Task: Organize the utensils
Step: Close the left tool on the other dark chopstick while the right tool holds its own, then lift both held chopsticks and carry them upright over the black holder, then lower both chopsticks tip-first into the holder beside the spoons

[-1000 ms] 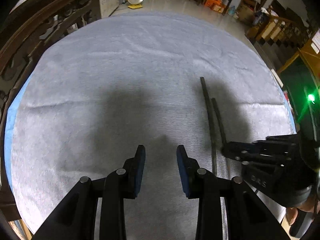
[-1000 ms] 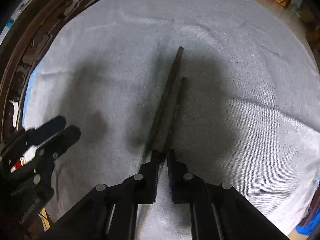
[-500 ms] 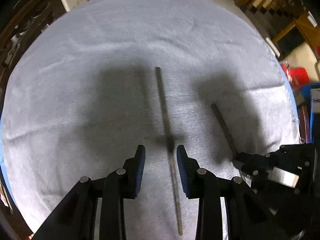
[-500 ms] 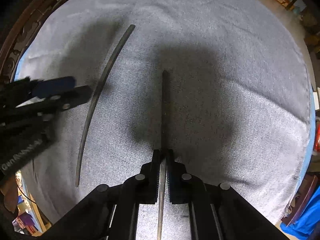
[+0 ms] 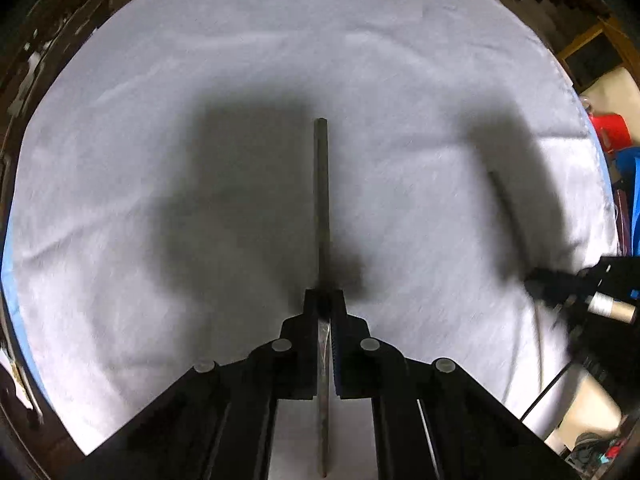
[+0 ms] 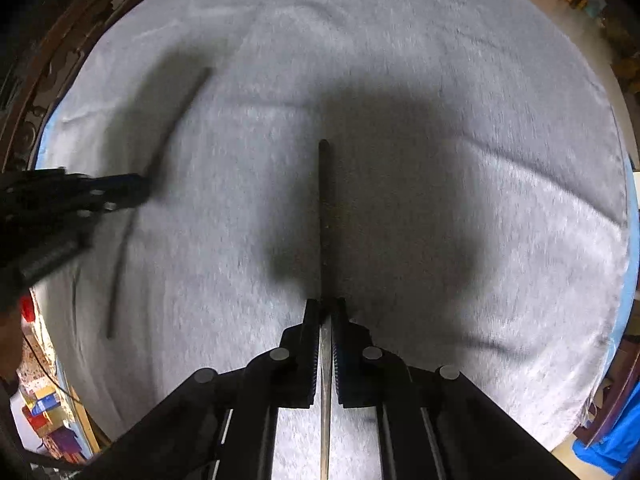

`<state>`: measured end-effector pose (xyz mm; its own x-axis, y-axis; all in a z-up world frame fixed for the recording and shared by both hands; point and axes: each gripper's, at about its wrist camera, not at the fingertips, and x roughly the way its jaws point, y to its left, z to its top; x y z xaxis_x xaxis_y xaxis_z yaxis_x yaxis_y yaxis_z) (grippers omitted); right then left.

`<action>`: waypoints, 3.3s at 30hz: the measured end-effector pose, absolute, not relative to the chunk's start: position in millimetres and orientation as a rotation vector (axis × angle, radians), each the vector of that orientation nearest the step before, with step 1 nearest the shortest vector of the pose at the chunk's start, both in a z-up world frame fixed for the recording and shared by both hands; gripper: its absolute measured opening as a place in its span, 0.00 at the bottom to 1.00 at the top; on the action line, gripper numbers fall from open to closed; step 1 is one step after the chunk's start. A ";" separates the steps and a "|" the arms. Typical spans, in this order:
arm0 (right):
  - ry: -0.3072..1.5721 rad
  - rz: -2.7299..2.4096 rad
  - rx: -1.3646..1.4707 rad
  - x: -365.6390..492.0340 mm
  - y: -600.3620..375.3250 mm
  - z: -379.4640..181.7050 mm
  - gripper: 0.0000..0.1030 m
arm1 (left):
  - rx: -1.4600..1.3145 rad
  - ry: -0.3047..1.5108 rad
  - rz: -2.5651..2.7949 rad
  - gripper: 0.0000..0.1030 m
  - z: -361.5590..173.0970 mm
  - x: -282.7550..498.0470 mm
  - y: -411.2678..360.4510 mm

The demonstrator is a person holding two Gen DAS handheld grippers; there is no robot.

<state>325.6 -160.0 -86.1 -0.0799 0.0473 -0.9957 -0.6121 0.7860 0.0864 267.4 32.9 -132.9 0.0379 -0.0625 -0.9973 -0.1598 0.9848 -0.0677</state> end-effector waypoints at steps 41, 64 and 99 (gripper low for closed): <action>1.270 0.491 0.144 257.4 -307.5 -4.3 0.06 | -0.555 1.087 0.231 0.05 -44.8 85.8 73.6; 0.733 0.583 0.556 104.3 -364.9 87.8 0.06 | -0.632 0.501 0.244 0.05 42.5 -31.3 44.2; 0.525 0.617 0.145 17.4 -242.9 83.6 0.06 | -0.494 0.397 0.269 0.05 22.2 -39.3 -24.5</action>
